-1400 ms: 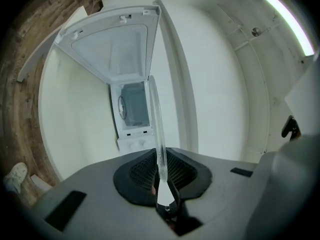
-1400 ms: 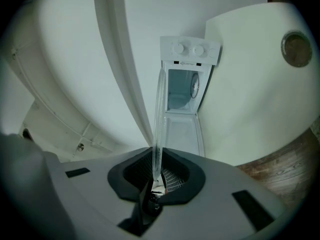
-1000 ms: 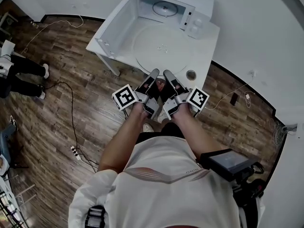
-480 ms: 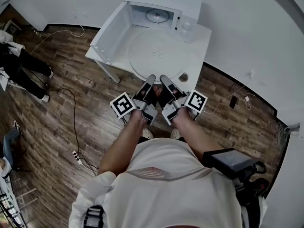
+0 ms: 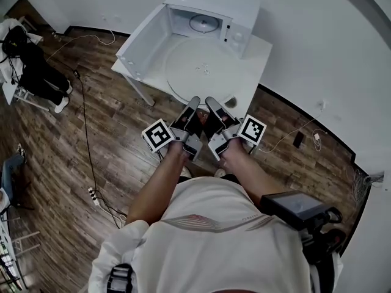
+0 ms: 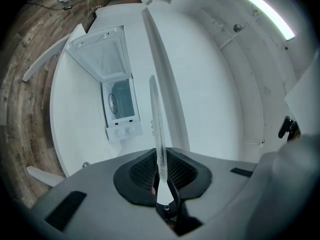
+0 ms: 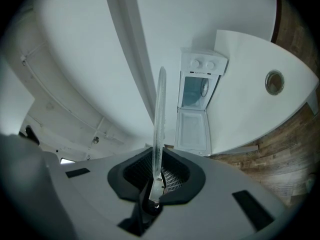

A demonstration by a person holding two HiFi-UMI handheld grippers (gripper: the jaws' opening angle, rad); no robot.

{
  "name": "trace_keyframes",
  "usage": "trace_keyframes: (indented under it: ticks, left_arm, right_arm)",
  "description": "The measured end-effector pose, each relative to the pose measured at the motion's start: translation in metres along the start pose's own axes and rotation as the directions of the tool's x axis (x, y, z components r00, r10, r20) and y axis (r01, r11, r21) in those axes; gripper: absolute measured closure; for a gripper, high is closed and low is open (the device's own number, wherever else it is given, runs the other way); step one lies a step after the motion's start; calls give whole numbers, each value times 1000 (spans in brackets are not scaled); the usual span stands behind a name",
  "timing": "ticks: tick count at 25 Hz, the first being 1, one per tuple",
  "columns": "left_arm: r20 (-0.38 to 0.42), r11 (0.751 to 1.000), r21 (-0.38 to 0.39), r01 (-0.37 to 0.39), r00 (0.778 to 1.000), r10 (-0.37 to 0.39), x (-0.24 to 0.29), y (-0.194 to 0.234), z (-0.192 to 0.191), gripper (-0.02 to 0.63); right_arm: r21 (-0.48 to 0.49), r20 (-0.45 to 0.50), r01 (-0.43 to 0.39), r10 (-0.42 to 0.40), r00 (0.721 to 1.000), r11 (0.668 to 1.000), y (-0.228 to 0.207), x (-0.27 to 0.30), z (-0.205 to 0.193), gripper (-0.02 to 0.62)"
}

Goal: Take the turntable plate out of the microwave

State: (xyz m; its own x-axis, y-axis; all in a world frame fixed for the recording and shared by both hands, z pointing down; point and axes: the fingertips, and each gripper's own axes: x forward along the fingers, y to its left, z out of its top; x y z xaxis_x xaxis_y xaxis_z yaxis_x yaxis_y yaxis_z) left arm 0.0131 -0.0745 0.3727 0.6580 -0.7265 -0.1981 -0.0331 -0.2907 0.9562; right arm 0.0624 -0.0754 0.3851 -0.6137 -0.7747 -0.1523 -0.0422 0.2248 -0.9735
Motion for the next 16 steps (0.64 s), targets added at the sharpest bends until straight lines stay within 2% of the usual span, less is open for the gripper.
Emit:
trace_keyframes:
  ticks: [16]
  left_arm:
    - [10, 1000, -13, 0, 1000, 0, 9, 5, -8, 548]
  right_arm:
    - [5, -11, 8, -8, 1000, 1000, -6, -5, 9, 557]
